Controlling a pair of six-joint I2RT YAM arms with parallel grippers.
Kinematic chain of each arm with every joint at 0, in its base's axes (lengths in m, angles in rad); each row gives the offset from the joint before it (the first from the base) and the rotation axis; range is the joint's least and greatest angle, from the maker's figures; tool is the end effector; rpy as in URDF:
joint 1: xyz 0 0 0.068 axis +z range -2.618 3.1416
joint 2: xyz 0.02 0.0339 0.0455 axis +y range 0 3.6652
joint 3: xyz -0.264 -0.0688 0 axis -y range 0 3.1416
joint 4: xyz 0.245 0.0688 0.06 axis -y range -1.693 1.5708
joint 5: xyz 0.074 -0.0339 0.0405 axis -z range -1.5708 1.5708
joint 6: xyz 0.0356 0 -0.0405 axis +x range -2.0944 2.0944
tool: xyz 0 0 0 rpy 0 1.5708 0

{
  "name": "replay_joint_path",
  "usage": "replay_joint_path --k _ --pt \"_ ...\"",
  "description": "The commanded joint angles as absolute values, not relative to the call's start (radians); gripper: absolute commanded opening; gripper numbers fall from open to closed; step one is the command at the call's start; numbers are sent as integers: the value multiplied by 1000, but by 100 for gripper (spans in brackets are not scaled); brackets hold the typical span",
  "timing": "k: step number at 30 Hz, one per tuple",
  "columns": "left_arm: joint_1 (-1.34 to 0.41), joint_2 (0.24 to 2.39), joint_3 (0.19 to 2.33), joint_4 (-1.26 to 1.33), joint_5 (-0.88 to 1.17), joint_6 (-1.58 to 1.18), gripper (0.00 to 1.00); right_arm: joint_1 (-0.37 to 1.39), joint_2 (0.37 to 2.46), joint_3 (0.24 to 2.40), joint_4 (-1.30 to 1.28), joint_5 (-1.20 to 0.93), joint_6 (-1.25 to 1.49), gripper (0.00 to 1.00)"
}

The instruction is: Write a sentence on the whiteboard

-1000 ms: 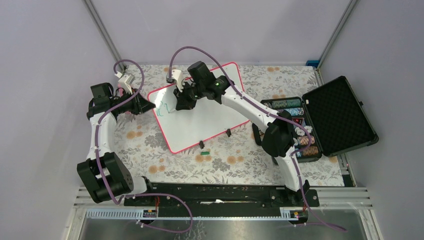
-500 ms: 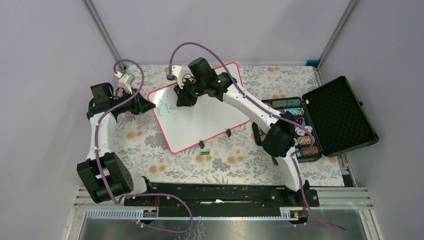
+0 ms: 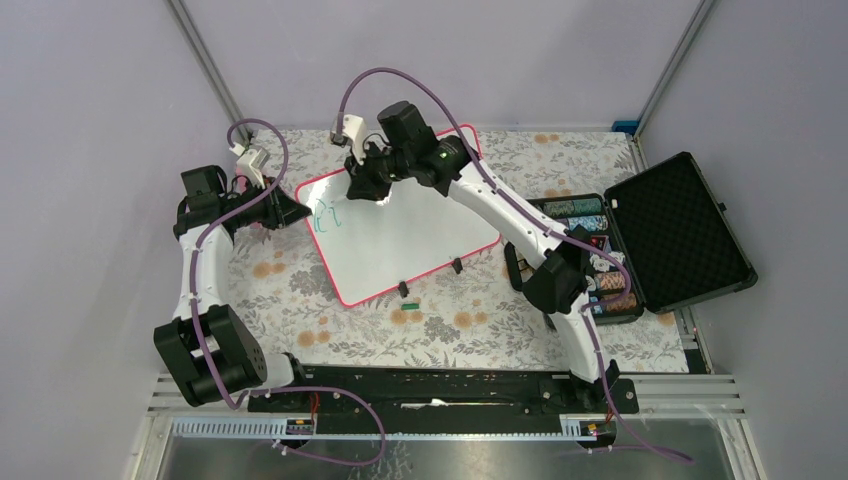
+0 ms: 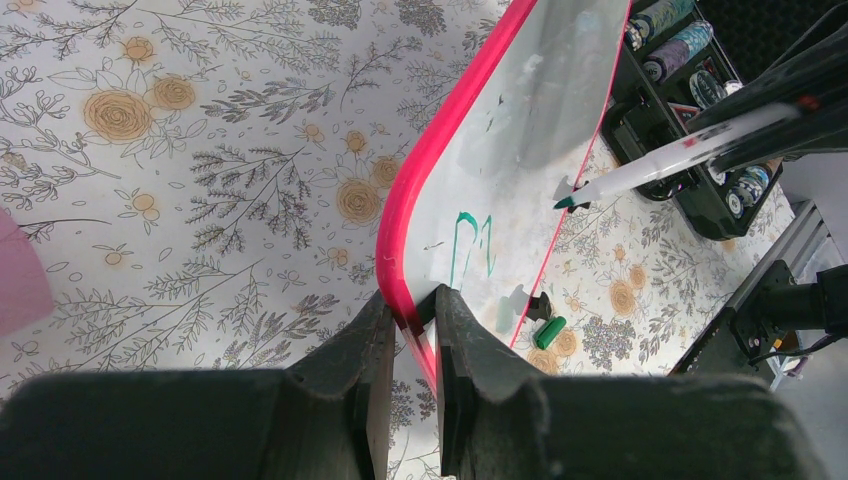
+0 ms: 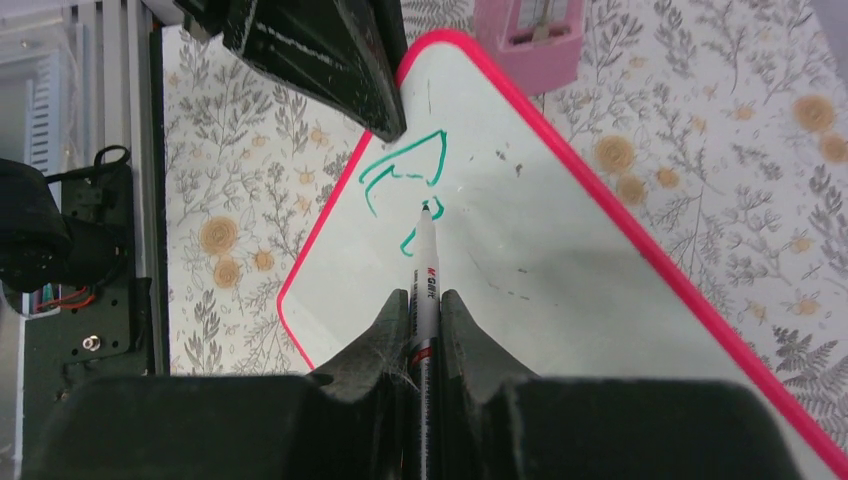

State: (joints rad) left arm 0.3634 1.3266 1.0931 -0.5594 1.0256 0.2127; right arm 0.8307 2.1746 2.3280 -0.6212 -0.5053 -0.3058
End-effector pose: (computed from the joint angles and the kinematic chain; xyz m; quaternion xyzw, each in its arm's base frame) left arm 0.2663 0.0687 0.3055 0.1248 0.8180 -0.3414 0.4458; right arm 0.3222 0.3784 0.3801 -0.5542 0.6246 0.3372 0.4347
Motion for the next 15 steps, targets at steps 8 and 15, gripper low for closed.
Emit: replay_joint_path --k 8,15 --pt "344 1308 1106 -548 1060 250 0 828 2216 2421 -615 -496 -288 0" --pt "342 1306 1104 -548 1062 251 0 827 2237 2442 -615 -485 -289 0"
